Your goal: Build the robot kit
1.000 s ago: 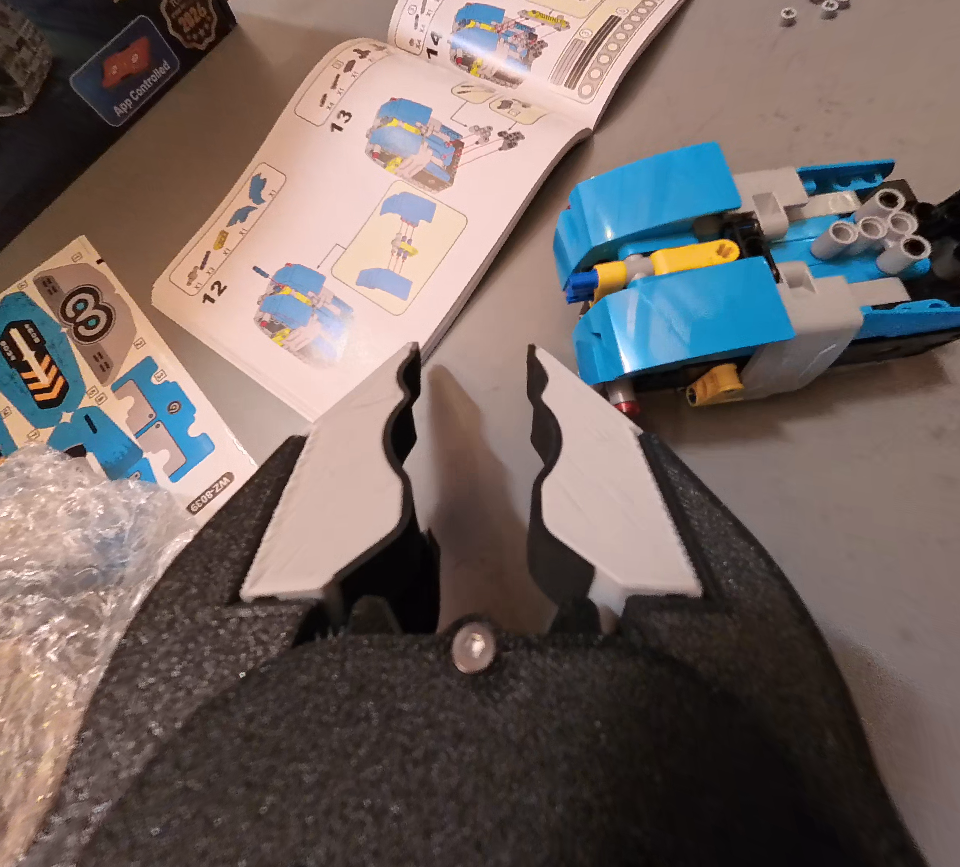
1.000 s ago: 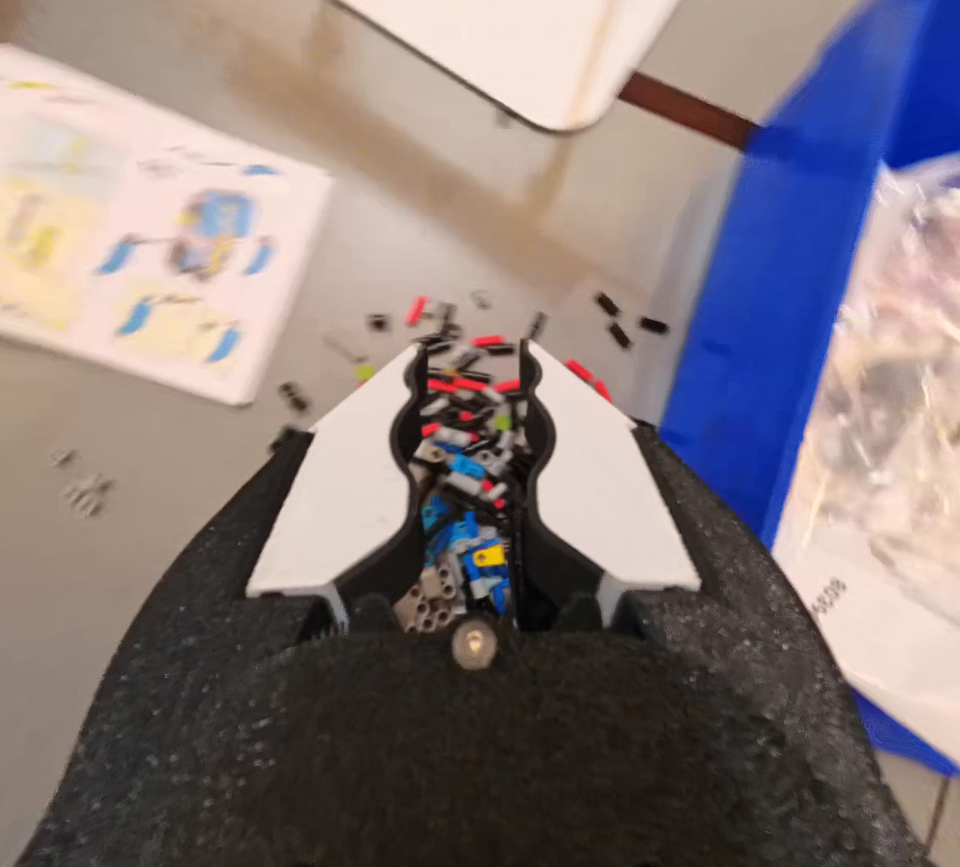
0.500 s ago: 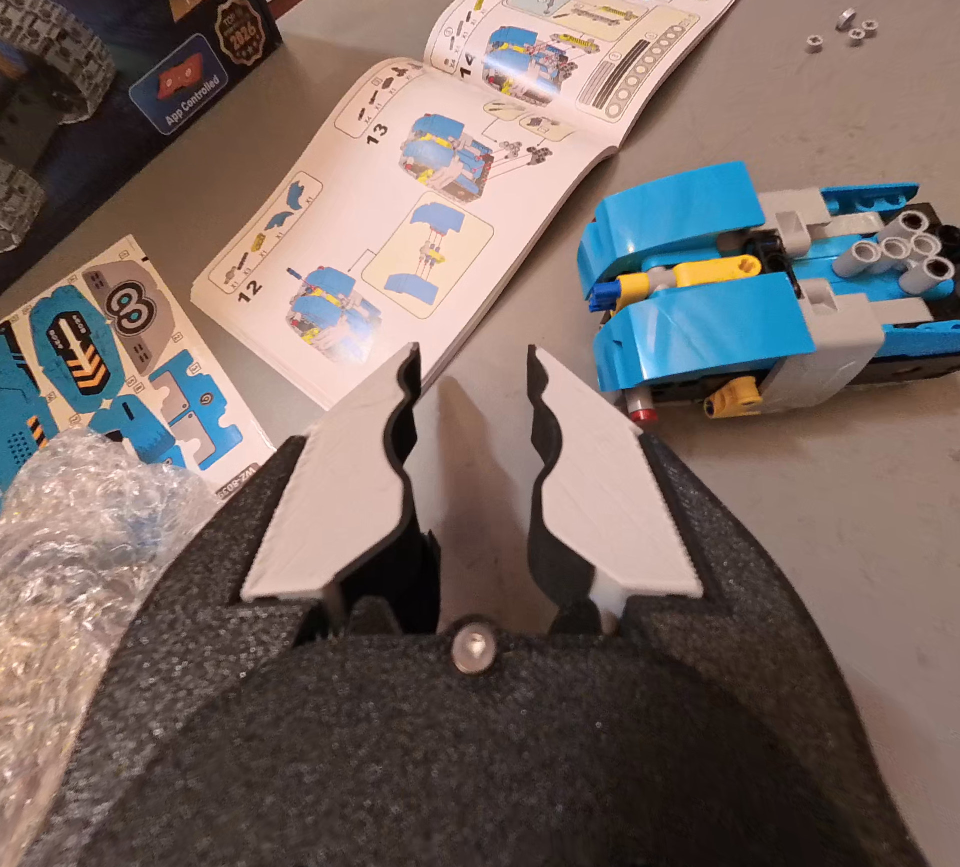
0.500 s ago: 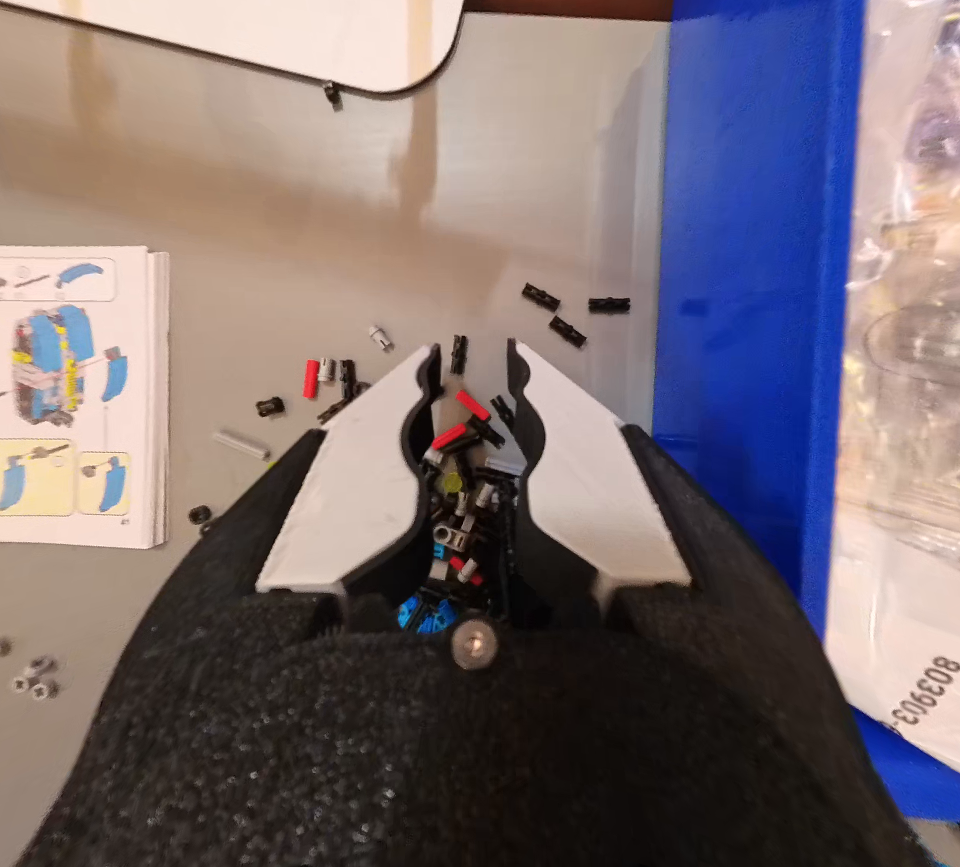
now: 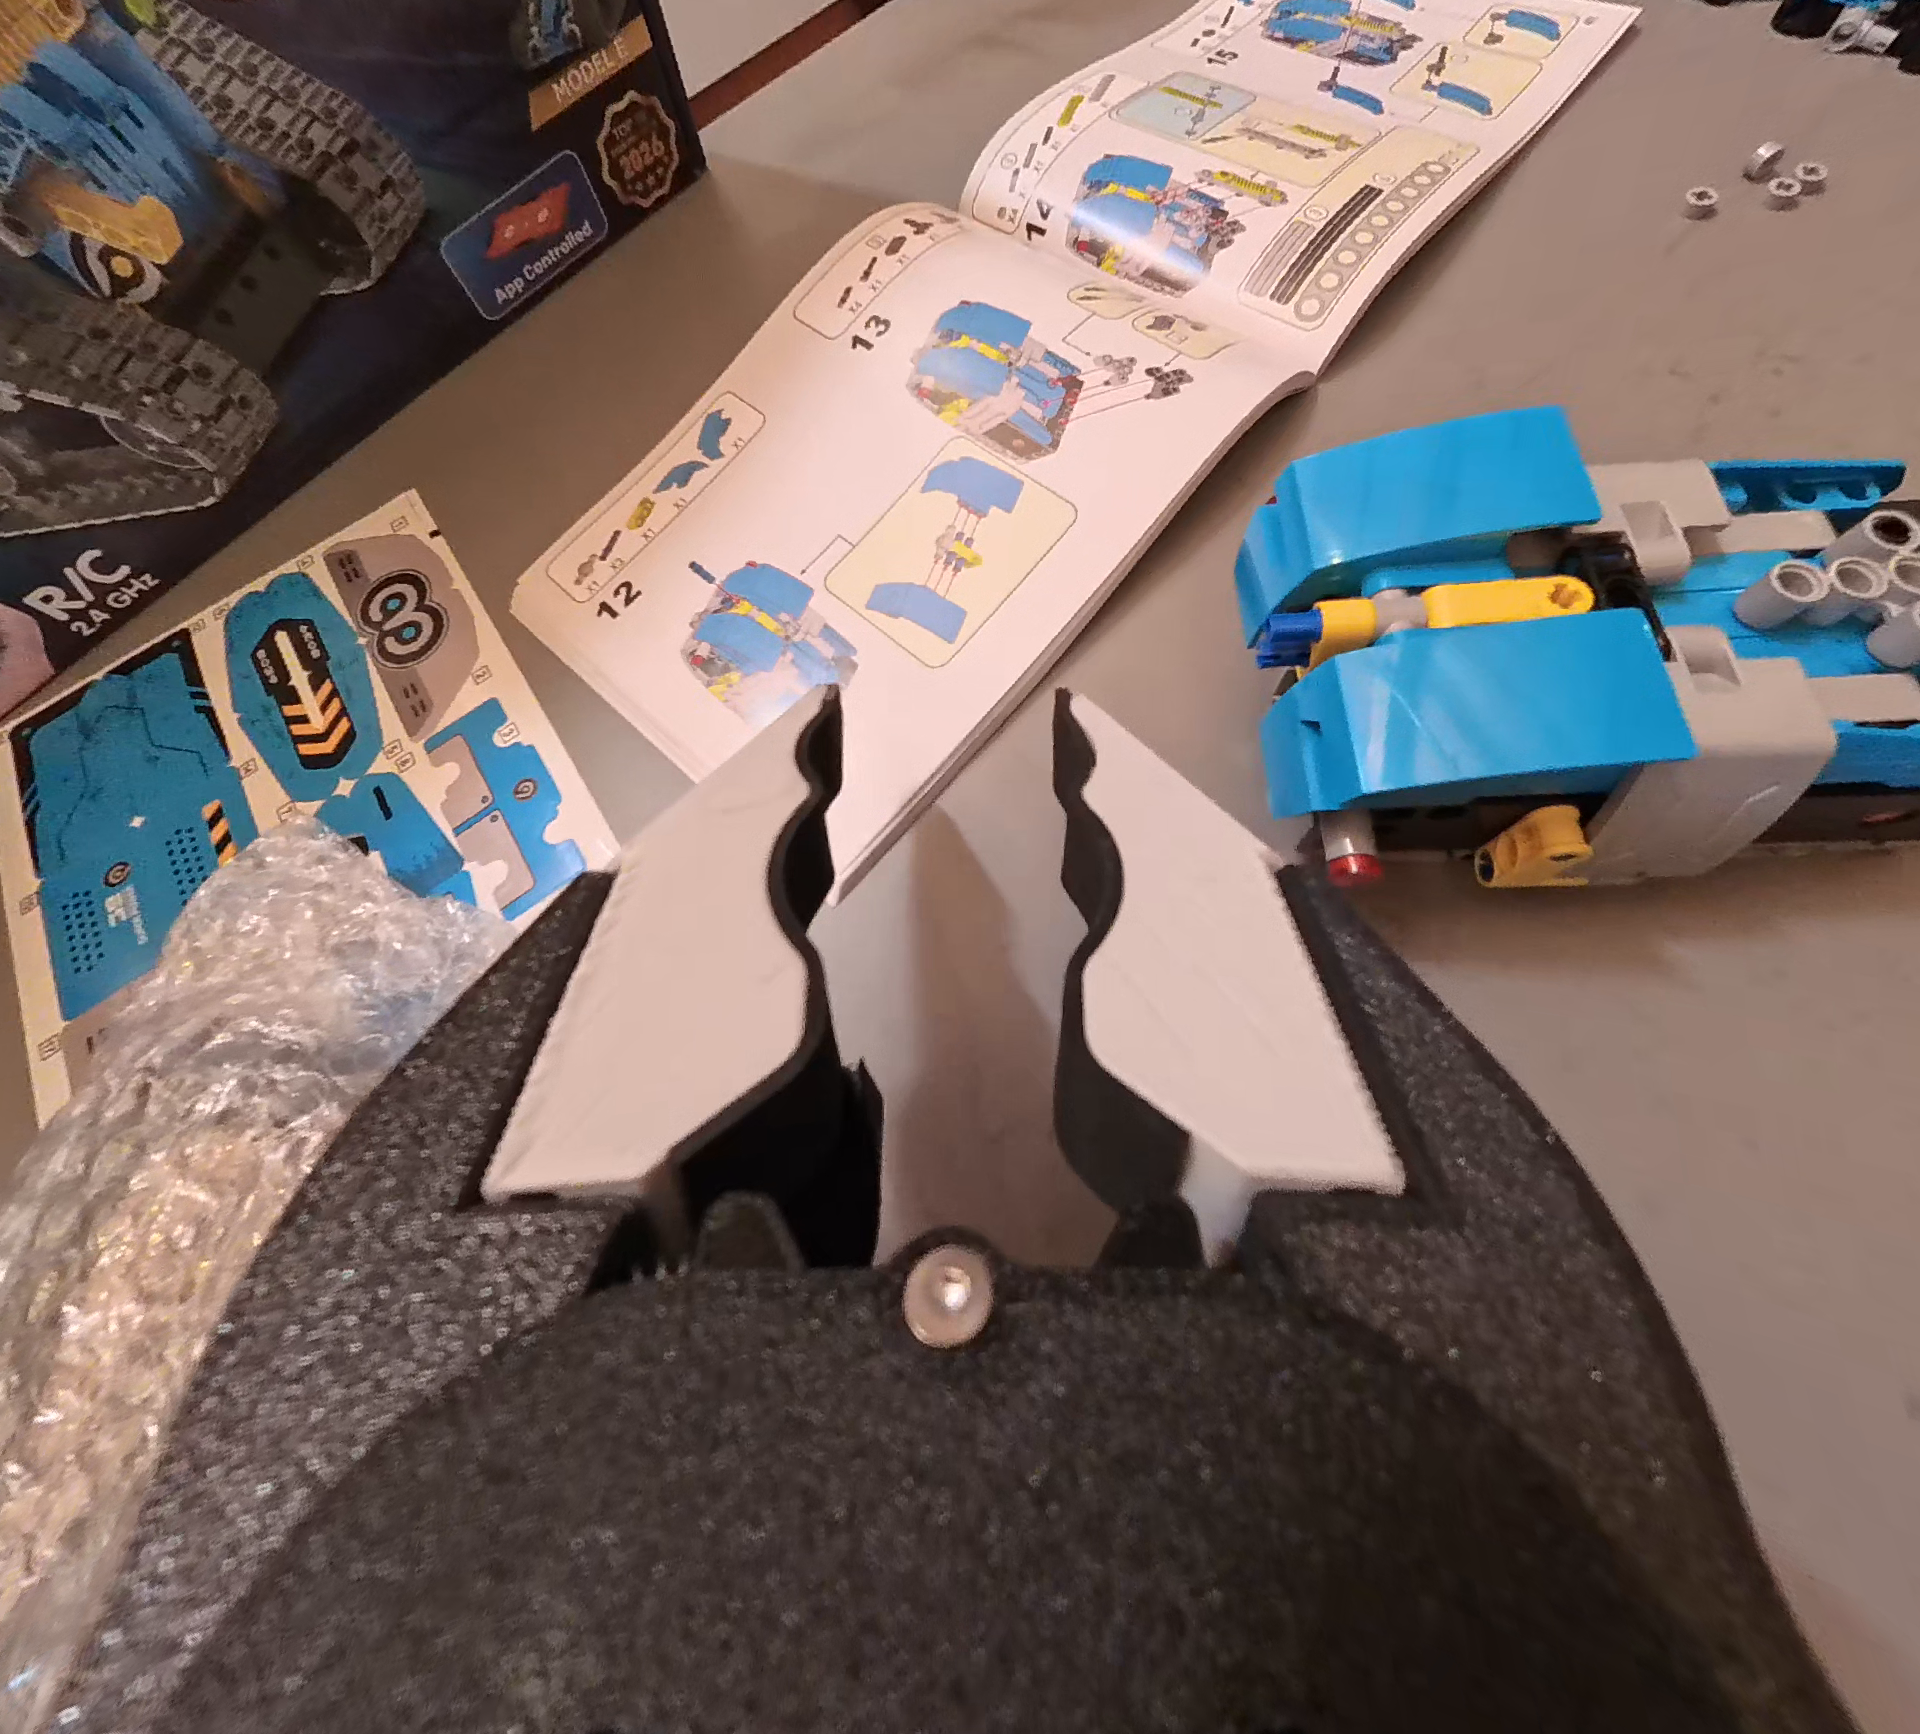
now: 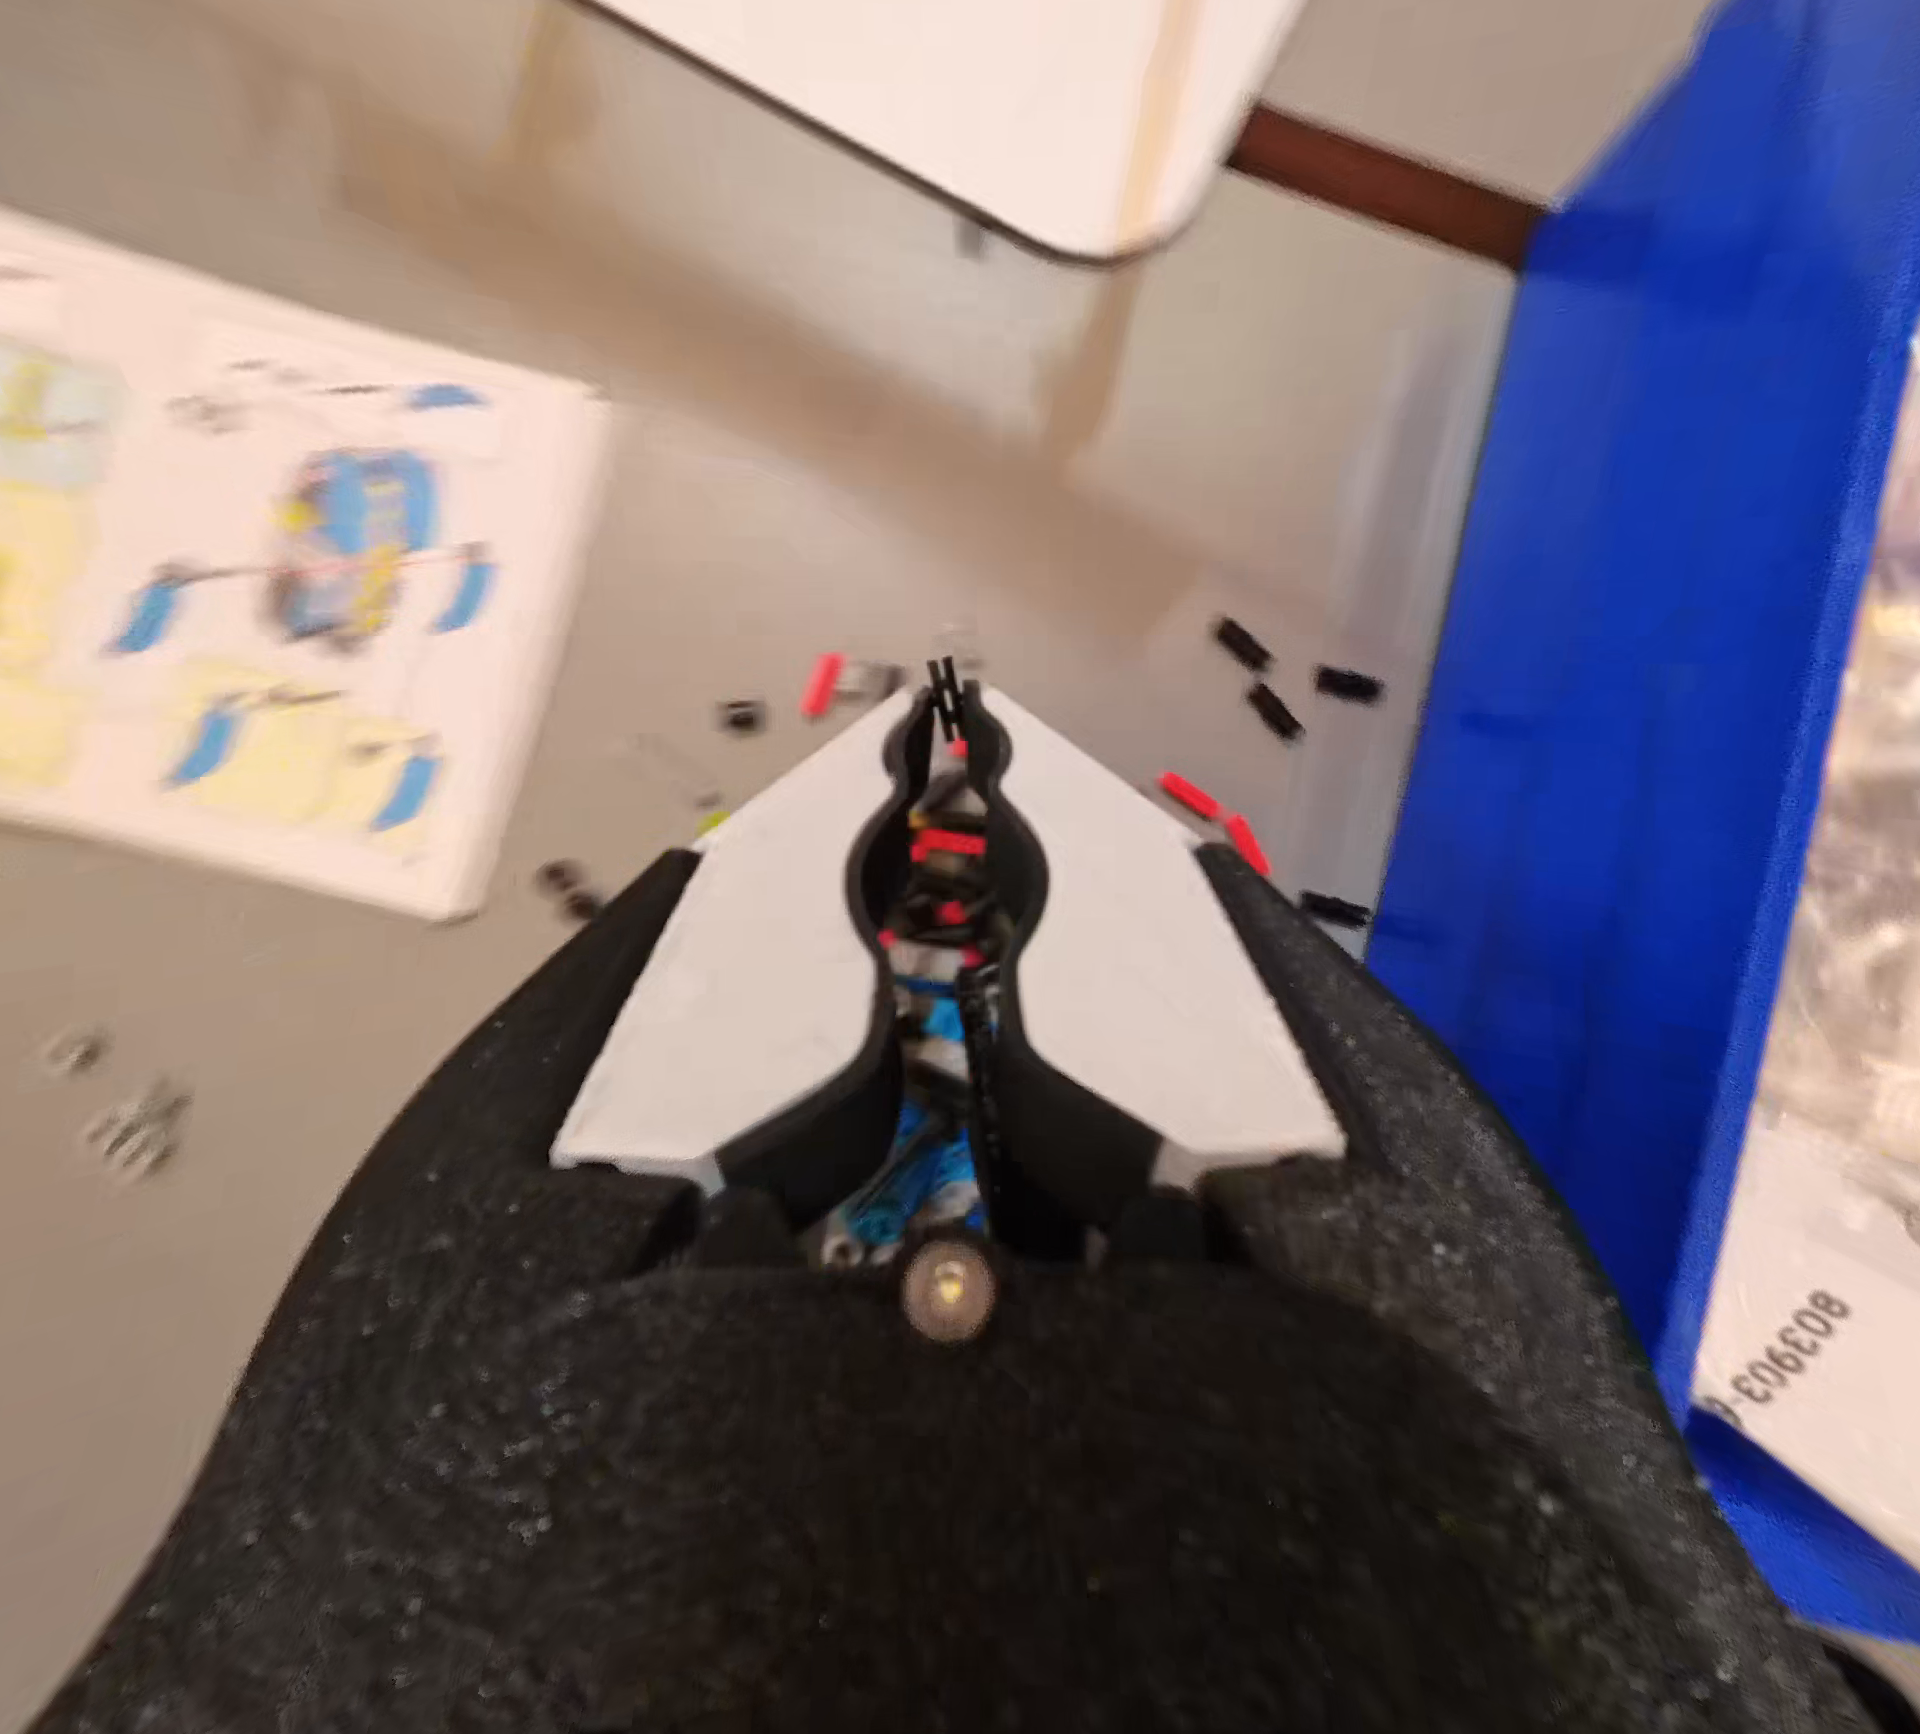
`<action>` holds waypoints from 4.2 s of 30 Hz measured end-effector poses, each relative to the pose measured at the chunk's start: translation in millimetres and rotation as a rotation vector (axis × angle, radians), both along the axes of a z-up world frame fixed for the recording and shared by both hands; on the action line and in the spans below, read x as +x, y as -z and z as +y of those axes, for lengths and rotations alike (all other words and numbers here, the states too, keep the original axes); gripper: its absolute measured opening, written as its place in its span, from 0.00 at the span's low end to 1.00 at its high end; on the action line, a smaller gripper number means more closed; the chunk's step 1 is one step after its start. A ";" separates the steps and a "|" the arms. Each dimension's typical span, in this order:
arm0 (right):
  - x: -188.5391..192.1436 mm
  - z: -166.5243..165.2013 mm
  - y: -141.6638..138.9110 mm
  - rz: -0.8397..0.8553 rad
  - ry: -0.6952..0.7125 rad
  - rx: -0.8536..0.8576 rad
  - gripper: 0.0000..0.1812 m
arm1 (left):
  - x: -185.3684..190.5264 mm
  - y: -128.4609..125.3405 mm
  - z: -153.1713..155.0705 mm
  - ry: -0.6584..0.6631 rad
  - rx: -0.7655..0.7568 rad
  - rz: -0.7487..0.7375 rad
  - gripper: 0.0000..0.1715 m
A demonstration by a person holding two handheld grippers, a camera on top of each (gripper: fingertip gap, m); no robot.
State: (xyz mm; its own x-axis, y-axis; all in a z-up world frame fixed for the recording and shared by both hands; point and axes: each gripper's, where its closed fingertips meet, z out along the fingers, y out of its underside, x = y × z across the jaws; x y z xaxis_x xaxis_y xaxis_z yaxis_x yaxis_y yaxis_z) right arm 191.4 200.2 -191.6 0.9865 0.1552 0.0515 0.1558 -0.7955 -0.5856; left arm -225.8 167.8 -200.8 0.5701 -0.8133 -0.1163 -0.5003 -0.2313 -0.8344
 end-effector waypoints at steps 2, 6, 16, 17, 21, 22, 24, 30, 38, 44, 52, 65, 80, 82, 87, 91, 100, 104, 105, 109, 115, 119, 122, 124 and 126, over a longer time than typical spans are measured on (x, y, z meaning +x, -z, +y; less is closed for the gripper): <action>-52.4 -19.5 -16.5 0.061 -0.261 0.033 0.03 | -0.6 0.3 1.0 -0.002 -0.001 0.001 0.24; -145.8 -99.6 -3.4 0.079 -0.812 -0.102 0.03 | -0.5 1.6 1.0 0.001 -0.007 0.006 0.24; -201.5 -158.8 41.4 -0.077 -1.075 -0.275 0.03 | 0.8 3.6 -1.2 0.011 0.012 0.031 0.24; -200.9 -157.7 40.6 -0.074 -1.070 -0.271 0.03 | 0.8 3.6 -1.2 0.012 0.012 0.031 0.24; -178.9 -148.3 25.8 -0.017 -1.004 -0.250 0.14 | 0.9 3.4 -1.4 0.013 0.014 0.031 0.24; -161.5 -135.2 13.5 -0.008 -0.932 -0.197 0.14 | 1.0 3.6 -1.5 0.013 0.015 0.032 0.24; -121.3 -100.1 -14.4 0.050 -0.730 -0.045 0.14 | 1.4 4.5 -1.8 0.016 0.014 0.038 0.24; 3.1 -37.7 15.9 0.226 -0.005 -0.083 0.14 | 2.2 7.0 -2.4 0.021 0.014 0.053 0.24; 27.9 -14.6 19.4 0.200 0.151 -0.022 0.15 | 2.6 8.1 -3.1 0.025 0.019 0.064 0.24; -14.8 -10.2 23.9 0.221 0.011 -0.075 0.16 | 3.1 8.0 -4.5 0.030 0.042 0.080 0.24; -7.8 -11.3 31.9 -0.052 -0.015 -0.096 0.17 | 3.2 7.6 -4.9 0.031 0.048 0.082 0.24; -13.6 -14.6 39.9 -0.008 -0.101 -0.139 0.08 | 3.9 8.0 -5.6 0.035 0.058 0.090 0.24; -24.4 -30.8 3.6 -0.091 -0.151 -0.010 0.08 | 4.2 8.3 -5.7 0.037 0.057 0.093 0.24; -25.0 -29.4 12.3 -0.001 -0.140 -0.054 0.08 | 4.3 8.0 -5.8 0.038 0.062 0.094 0.24; -74.6 -47.0 -5.2 0.589 -0.273 -0.147 0.08 | 4.6 8.1 -6.2 0.040 0.065 0.097 0.24; -134.8 -97.0 -70.3 1.098 -0.656 -0.191 0.08 | 4.6 8.7 -6.3 0.041 0.063 0.099 0.24; -198.7 -164.4 -80.1 1.015 -1.083 -0.297 0.08 | 4.7 8.4 -6.6 0.043 0.065 0.100 0.24; -197.0 -161.1 -5.1 0.474 -1.056 -0.312 0.08 | 4.9 8.7 -7.1 0.045 0.071 0.105 0.24; -194.9 -160.2 7.1 0.358 -1.060 -0.305 0.08 | 5.0 8.7 -7.2 0.045 0.072 0.106 0.24; -193.4 -154.0 21.9 0.149 -1.049 -0.269 0.08 | 4.8 8.7 -7.1 0.045 0.070 0.104 0.24; -180.6 -138.4 39.1 0.037 -0.974 -0.273 0.09 | 5.0 9.2 -7.4 0.047 0.071 0.108 0.24; -175.7 -133.7 29.1 0.066 -0.952 -0.242 0.13 | 5.0 9.4 -7.5 0.048 0.073 0.110 0.24; -159.0 -118.4 4.7 0.139 -0.869 -0.144 0.18 | 5.0 9.3 -7.7 0.048 0.074 0.109 0.24; -140.9 -101.1 -11.8 0.204 -0.760 -0.068 0.19 | 5.2 9.6 -7.8 0.049 0.075 0.113 0.24; -116.0 -82.8 -16.6 0.227 -0.624 -0.034 0.18 | 5.3 10.0 -8.0 0.050 0.077 0.116 0.24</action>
State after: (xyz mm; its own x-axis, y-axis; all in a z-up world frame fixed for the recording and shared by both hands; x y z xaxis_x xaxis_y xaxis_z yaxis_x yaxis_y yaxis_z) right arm 75.5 117.4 -175.0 0.6972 0.6984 -0.1615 0.4688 -0.6147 -0.6344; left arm -220.5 159.8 -210.8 0.5078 -0.8268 -0.2419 -0.6038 -0.1414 -0.7845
